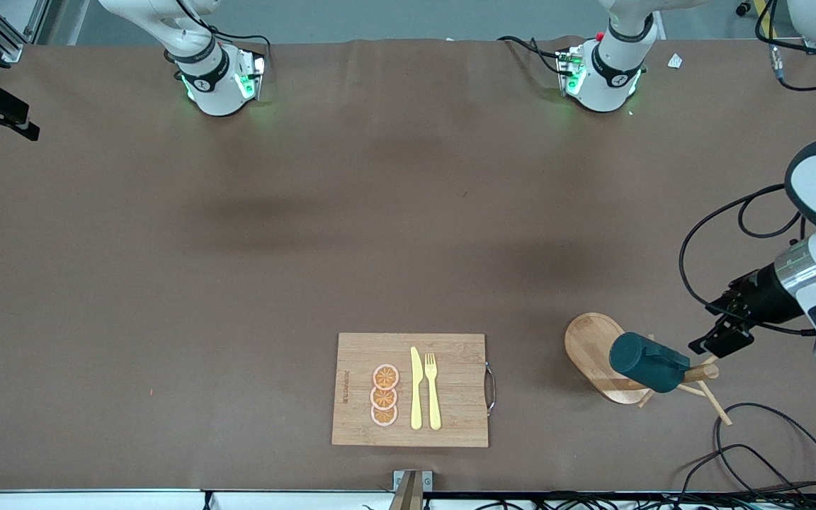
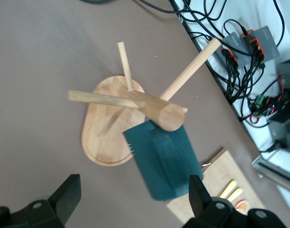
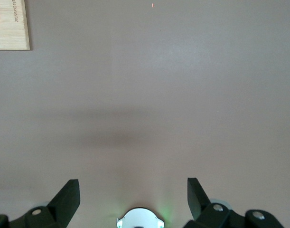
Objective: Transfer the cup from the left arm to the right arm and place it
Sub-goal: 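Reach the left gripper to the teal mug on the wooden stand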
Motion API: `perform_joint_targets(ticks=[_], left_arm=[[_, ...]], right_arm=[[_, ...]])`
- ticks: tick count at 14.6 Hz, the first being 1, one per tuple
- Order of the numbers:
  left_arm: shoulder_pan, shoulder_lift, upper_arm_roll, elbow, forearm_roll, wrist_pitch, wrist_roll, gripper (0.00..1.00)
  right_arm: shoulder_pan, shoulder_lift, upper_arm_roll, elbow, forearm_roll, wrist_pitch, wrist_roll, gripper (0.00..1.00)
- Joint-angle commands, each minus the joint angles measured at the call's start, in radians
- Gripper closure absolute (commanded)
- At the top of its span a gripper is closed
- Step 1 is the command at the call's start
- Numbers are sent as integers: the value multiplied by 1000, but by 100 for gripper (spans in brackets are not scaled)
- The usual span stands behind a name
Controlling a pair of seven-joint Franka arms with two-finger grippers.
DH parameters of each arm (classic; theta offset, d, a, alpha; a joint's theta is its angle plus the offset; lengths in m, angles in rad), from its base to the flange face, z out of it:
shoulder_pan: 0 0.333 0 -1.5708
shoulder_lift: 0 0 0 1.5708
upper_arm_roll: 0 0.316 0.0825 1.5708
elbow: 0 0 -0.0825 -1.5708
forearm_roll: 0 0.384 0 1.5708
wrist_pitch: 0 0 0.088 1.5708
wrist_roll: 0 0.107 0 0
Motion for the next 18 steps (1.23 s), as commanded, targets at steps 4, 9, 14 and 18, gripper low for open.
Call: perform_joint_targets(ticks=[4, 9, 14, 18], left_arm=[[-24, 120, -5, 91, -53, 76, -139, 0], [-27, 151, -10, 90, -130, 79, -173, 0], [-27, 174, -11, 88, -169, 80, -181, 0], [-27, 192, -11, 90, -216, 86, -181, 0]], right_arm=[[-5, -24, 4, -23, -2, 12, -14, 0], [-5, -24, 4, -23, 1, 8, -13, 0], [-5, -24, 2, -24, 3, 6, -13, 0], [-7, -24, 2, -24, 3, 5, -13, 0]])
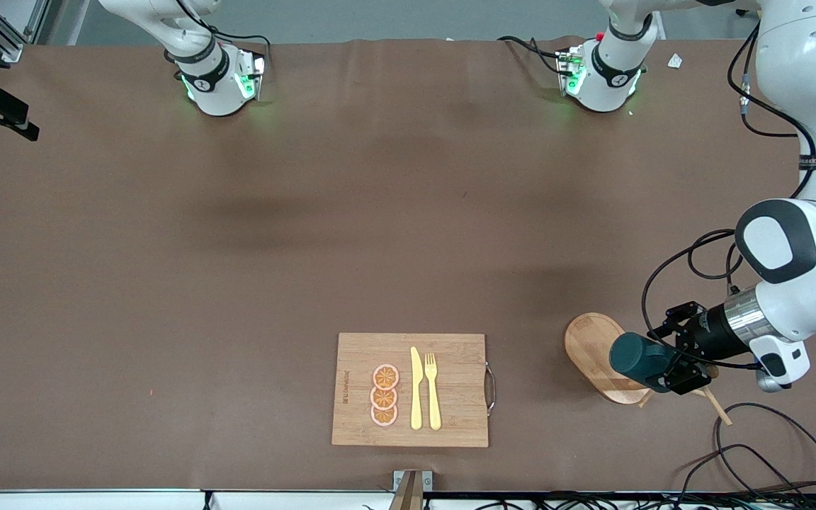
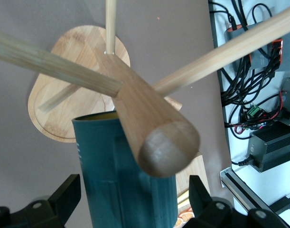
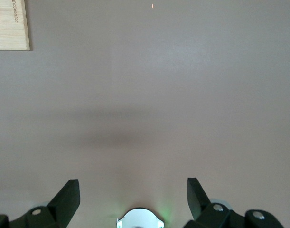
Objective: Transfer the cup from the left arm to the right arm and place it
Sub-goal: 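Reach the left gripper to the teal mug on the wooden stand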
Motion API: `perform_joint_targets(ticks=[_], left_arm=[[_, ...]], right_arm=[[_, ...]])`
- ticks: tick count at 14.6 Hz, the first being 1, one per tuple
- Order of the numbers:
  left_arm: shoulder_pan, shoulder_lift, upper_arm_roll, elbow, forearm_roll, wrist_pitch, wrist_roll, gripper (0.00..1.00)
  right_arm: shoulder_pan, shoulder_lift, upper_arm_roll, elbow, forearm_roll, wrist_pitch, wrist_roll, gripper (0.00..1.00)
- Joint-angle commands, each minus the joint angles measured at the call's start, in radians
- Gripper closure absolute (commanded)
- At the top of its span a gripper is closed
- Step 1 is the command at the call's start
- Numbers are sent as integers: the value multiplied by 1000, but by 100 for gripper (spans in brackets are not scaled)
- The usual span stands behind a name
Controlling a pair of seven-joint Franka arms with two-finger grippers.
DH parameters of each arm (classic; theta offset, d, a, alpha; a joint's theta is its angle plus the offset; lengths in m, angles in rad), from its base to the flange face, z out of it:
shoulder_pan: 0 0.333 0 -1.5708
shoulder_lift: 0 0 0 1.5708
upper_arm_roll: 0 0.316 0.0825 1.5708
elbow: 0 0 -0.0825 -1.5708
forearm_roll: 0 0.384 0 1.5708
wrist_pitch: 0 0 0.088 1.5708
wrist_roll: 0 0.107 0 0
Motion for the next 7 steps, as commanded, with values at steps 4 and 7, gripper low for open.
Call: perform_joint_targets(ticks=[4, 7], left_arm=[[-2, 32, -3, 24, -42, 27, -12, 2], [-2, 33, -3, 22, -50, 28, -12, 19]], right_arm=[[-7, -24, 3, -23, 3, 4, -13, 0], [-5, -24, 3, -24, 3, 4, -15, 0]])
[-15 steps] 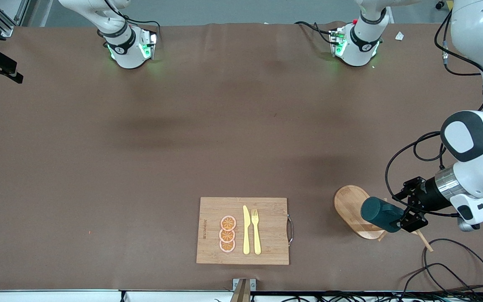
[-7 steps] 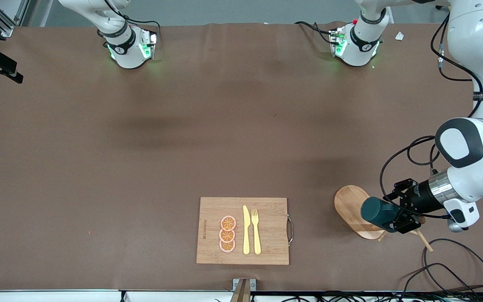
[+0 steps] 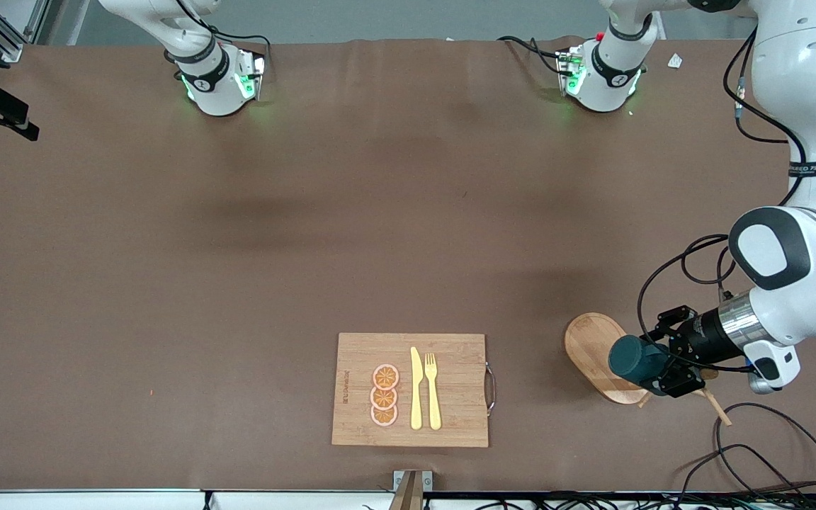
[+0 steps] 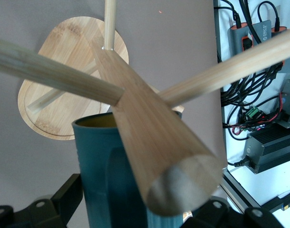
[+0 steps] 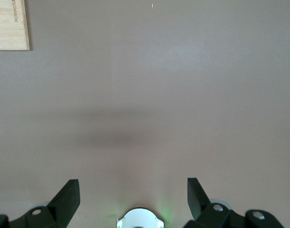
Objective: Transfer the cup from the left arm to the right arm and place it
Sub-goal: 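Reach the left gripper to the teal mug on the wooden stand, then close the left gripper on the teal mug and lift it off the stand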
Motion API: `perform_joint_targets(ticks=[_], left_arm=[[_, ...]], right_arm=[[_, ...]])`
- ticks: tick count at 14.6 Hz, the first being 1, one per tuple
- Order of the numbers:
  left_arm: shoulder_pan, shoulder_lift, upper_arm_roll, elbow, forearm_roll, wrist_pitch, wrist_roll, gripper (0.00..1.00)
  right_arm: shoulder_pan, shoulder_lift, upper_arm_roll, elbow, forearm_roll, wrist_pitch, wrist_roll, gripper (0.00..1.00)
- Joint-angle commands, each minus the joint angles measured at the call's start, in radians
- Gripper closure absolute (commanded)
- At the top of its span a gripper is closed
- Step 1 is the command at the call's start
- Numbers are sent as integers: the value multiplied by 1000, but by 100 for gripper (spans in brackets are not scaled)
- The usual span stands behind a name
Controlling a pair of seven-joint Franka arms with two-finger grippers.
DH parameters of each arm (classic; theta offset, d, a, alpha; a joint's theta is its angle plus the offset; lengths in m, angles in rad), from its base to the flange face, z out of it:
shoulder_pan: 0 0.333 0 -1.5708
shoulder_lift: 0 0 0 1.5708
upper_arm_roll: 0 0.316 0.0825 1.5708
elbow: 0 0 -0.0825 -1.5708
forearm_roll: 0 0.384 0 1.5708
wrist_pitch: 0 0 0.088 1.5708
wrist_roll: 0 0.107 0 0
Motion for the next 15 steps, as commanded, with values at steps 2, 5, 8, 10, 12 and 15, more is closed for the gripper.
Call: perform_joint_targets(ticks=[2, 5, 8, 10, 12, 15], left_arm=[[0, 13, -3, 20, -14, 4, -12, 29], [0, 5, -3, 22, -14, 2, -21, 32], [-2, -25, -3, 23, -7, -12, -33, 33], [-6, -41, -9, 23, 1, -56, -47, 33], [-13, -68, -13, 22, 1, -88, -55, 33], [-60, -96, -16, 22, 42, -134, -122, 33]], right_arm=[[-5, -24, 3, -24, 3, 4, -16, 0], [-5, -24, 3, -23, 3, 4, -16, 0], [-5, -24, 3, -23, 3, 4, -16, 0], [-5, -24, 3, -23, 3, 4, -18, 0], [-5, -24, 3, -23, 3, 4, -18, 0], [-7, -24, 3, -23, 3, 4, -19, 0]])
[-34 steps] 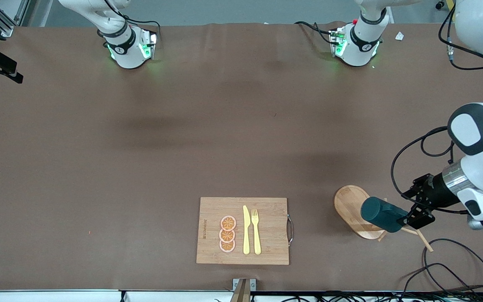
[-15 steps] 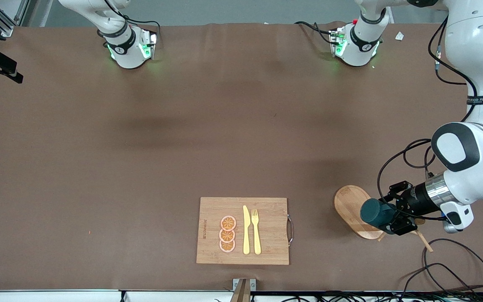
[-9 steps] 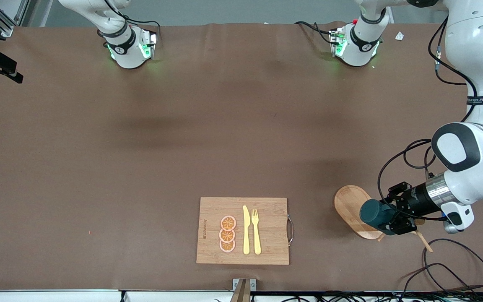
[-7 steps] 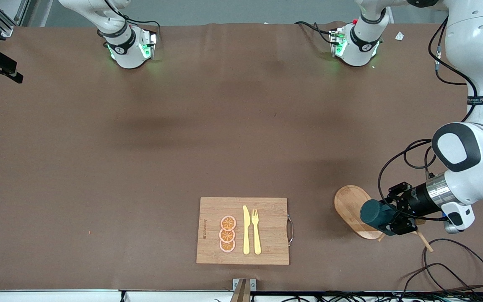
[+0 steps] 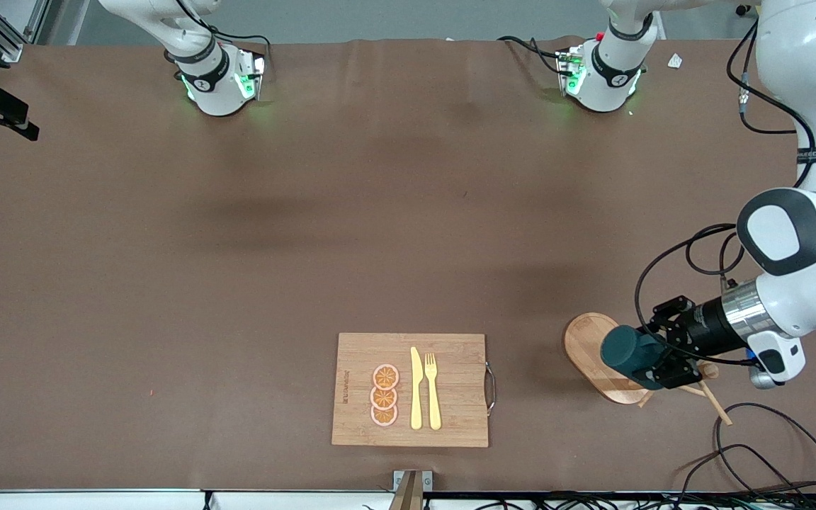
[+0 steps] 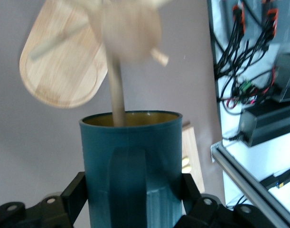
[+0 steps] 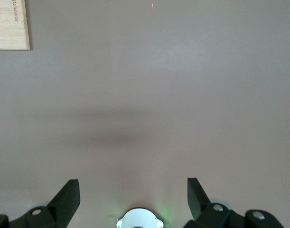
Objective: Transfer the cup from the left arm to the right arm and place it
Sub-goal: 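Close the left gripper on the teal mug and lift it off the stand, then carry the teal mug with the left gripper toward the table middle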
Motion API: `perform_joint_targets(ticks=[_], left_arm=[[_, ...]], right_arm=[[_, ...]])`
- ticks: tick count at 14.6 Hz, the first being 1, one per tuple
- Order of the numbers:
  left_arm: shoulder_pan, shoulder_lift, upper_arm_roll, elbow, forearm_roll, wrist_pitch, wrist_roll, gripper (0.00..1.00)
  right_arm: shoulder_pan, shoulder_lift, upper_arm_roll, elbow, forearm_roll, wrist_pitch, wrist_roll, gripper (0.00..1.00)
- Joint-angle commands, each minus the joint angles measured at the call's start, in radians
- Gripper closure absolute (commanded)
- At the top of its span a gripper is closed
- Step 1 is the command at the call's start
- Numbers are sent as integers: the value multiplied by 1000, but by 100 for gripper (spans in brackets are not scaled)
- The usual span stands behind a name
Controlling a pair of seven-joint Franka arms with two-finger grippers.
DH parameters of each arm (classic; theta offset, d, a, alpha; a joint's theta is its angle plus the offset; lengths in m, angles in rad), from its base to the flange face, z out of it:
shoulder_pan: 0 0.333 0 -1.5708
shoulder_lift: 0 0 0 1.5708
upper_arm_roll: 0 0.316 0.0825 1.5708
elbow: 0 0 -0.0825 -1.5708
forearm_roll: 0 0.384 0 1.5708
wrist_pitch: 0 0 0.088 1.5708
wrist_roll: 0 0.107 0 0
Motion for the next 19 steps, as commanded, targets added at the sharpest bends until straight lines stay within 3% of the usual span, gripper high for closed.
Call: perform_joint_targets(ticks=[1, 7, 19], left_arm=[[-65, -42, 1, -9, 78, -27, -94, 33], [-301, -33, 6, -7, 297, -22, -252, 33], [-738, 113, 9, -13, 978, -13, -638, 34]], right_arm=[[-7, -24, 3, -23, 3, 4, -15, 0], [-7, -24, 3, -23, 1, 4, -17, 0], [-8, -24, 2, -23, 1, 4, -35, 0]])
